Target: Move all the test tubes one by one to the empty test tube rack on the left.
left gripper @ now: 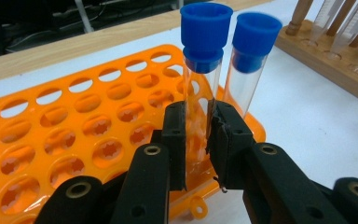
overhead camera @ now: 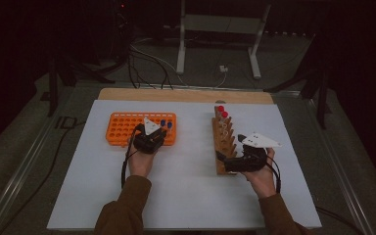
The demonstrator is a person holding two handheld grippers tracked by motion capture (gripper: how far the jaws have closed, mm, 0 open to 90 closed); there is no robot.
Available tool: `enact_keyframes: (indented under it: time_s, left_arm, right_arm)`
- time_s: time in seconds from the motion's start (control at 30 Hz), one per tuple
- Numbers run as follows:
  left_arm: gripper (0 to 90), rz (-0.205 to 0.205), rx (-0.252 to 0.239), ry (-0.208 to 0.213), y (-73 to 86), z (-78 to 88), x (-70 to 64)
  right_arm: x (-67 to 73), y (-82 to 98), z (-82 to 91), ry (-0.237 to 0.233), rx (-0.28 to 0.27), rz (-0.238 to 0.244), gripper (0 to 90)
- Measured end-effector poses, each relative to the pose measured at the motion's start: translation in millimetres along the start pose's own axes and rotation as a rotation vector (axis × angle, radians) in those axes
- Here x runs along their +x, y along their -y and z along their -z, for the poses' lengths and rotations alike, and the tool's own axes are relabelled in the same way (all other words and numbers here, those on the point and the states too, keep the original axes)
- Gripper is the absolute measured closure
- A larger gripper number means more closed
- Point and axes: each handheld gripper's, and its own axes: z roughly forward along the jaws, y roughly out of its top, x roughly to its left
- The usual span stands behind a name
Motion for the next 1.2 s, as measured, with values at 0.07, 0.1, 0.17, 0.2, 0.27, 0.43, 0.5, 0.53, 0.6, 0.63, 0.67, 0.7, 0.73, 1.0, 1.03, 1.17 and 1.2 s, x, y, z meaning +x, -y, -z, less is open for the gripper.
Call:
enact_keyframes:
  time_s: [0.07, 0.1, 0.17, 0.2, 0.27, 0.43, 0.5, 0.53, 0.6, 0.63, 0.67, 0.7, 0.73, 1.0, 1.03, 1.17, 1.2]
  left_arm:
    - [76.8, -0.001, 0.008, 0.003, 1.0, -0.2, 0.4]
    - [76.7, 0.000, 0.011, 0.006, 1.3, -0.2, 0.6]
    - [76.6, -0.004, 0.016, 0.008, 1.8, -0.4, 1.0]
    - [76.4, -0.003, 0.017, 0.008, 1.8, -0.1, 1.2]
    - [76.2, -0.001, 0.020, 0.007, 1.7, 0.2, 1.5]
    - [61.8, 0.032, 0.023, -0.010, 2.7, 2.0, 3.5]
    - [53.7, 0.039, 0.020, -0.020, 4.5, 4.2, 4.4]
    - [49.7, 0.051, 0.015, -0.020, 5.2, 6.4, 5.4]
    - [42.8, 0.077, -0.006, -0.006, 6.2, 11.4, 8.2]
    - [38.5, 0.091, -0.015, -0.006, 6.2, 14.3, 9.5]
    - [33.4, 0.109, -0.026, -0.005, 6.1, 17.4, 10.8]
    - [28.7, 0.127, -0.038, 0.000, 5.9, 20.5, 12.1]
    - [25.9, 0.142, -0.048, 0.008, 5.7, 23.8, 13.3]
    - [2.3, 0.158, -0.114, 0.029, 5.6, 50.5, 13.4]
    - [2.4, 0.155, -0.119, 0.028, 5.8, 53.5, 12.7]
    - [2.1, 0.141, -0.134, 0.050, 7.3, 63.4, 9.8]
    - [1.0, 0.140, -0.139, 0.054, 8.0, 65.9, 8.5]
  right_arm:
    - [-0.4, 0.1, 0.1, -0.001, -0.002, 0.000, 0.3]
    - [-0.5, 0.1, 0.1, 0.000, -0.002, 0.000, 0.3]
    - [-0.5, 0.1, 0.0, 0.000, -0.001, 0.000, 0.3]
    - [-0.4, 0.1, 0.0, -0.001, -0.002, 0.000, 0.3]
    - [0.0, -0.1, 0.0, -0.001, -0.002, 0.001, 0.3]
    - [0.4, -0.3, 0.0, 0.000, -0.001, 0.002, 0.3]
    - [-0.1, -0.5, 0.2, 0.001, 0.000, 0.003, 0.3]
    - [-0.6, -0.5, 0.3, 0.003, 0.000, 0.003, 0.3]
    - [-1.6, -1.0, 0.8, 0.005, -0.001, 0.004, 0.3]
    - [-2.1, -1.5, 1.0, 0.009, 0.001, 0.004, 0.3]
    - [-2.7, -2.1, 1.1, 0.010, 0.000, 0.003, 0.3]
    - [-3.4, -2.8, 1.2, 0.011, -0.002, 0.005, 0.3]
    - [-3.6, -3.7, 1.3, 0.013, -0.002, 0.002, 0.3]
    - [-7.7, -10.8, -6.1, 0.023, 0.013, 0.006, 0.3]
    - [-8.7, -11.6, -7.6, 0.026, 0.017, 0.005, 0.3]
    - [-12.3, -13.7, -14.3, 0.040, 0.036, 0.005, 0.4]
    - [-13.5, -13.7, -16.4, 0.041, 0.042, 0.006, 1.0]
